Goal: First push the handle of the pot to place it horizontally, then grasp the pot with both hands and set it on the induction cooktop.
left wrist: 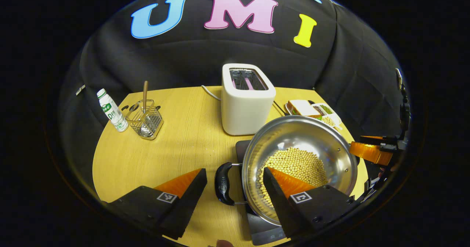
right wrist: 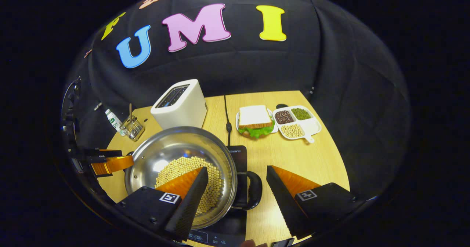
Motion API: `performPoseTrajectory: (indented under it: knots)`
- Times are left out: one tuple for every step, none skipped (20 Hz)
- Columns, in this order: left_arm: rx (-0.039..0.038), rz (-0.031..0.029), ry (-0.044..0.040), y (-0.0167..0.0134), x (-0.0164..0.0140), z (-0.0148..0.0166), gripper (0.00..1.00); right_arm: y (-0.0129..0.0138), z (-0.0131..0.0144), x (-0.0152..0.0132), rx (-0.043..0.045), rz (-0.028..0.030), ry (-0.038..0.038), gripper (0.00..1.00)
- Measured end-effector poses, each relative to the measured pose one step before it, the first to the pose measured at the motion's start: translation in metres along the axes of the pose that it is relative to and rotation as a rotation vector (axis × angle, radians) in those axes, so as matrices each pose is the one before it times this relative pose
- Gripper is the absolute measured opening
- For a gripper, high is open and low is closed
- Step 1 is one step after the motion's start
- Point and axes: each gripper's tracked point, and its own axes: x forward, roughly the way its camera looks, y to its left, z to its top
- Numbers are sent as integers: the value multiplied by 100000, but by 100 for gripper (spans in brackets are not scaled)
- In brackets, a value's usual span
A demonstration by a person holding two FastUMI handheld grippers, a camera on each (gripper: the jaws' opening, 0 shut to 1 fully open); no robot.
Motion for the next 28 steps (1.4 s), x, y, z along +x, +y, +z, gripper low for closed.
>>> performPoseTrajectory:
  knots:
    - [-713,-1104,-2196,-279,-862,441,96,1,761,-864,-623,-991,-3145,99]
    - [-285,-891,-2921,-194,-836,669,96,202,762,-875,-126,-107,-2941,99]
    - [293,-519,-3298,-136,-923,764,96,217,748,-1023,460,-253,-2799,99]
    - [1075,-202,-3409,-141,-955,834,96,146,826,-886,868,-358,-2716,99]
    - [1530,309,-3499,41,-1039,1814,96,116,825,-774,1037,-247,-2539,99]
    - [1505,497,-3687,-116,-980,932,96,180,874,-771,1247,-28,-2563,99]
    - [875,230,-4078,-13,-889,1193,96,196,877,-793,1434,298,-2216,99]
    - [-124,0,-3642,192,-532,1145,95,226,861,-826,1496,175,-2296,99]
    - [-532,-121,-3314,-52,-732,948,96,94,912,-718,1093,60,-2594,99]
    - [-236,-131,-2990,-233,-941,779,96,68,830,-771,318,-308,-2755,98]
    - [239,371,-2781,-1,-847,667,95,38,877,-787,329,-151,-2922,98]
    - [275,233,-2219,62,-637,628,95,305,742,-749,468,171,-2644,98]
    - [-308,342,-2972,65,-587,847,95,277,716,-793,851,213,-2638,98]
    - [-846,-262,-2856,-102,-653,820,95,393,783,-726,999,402,-2489,99]
    - [-610,-305,-2849,-106,-736,794,95,297,714,-797,702,171,-2382,99]
    - [-180,-110,-3057,47,-910,821,95,398,942,-719,-5,137,-3295,98]
    - [654,-53,-3019,52,-860,781,95,334,1001,-605,-541,299,-3674,98]
    - [1221,357,-3034,239,-750,790,95,456,877,-652,-1135,283,-3612,98]
    - [1282,215,-2685,234,-911,807,95,351,707,-724,-1690,-156,-3325,98]
    - [1071,291,-2135,134,-727,497,95,364,578,-649,-2244,-310,-2861,98]
    - [860,578,-1653,251,-705,559,95,363,209,-536,-2396,-522,-2236,98]
    - [905,201,-1433,165,-728,290,95,453,335,-556,-2457,-221,-2066,98]
    - [901,-193,-1426,42,-599,288,95,434,89,-469,-2510,-479,-1332,98]
    - [1196,-524,-1058,-139,-294,265,93,406,180,-461,-2432,-454,-1276,98]
    - [849,-171,-618,-63,-333,148,93,381,139,-133,-2007,-173,-1177,98]
    - [-295,-694,51,-279,-450,-133,95,528,119,-281,-1495,448,-810,98]
    - [-962,-478,417,-188,-78,-62,97,435,11,-256,-578,534,123,98]
    - [-949,-308,370,-95,27,-177,95,325,-9,-235,280,612,390,98]
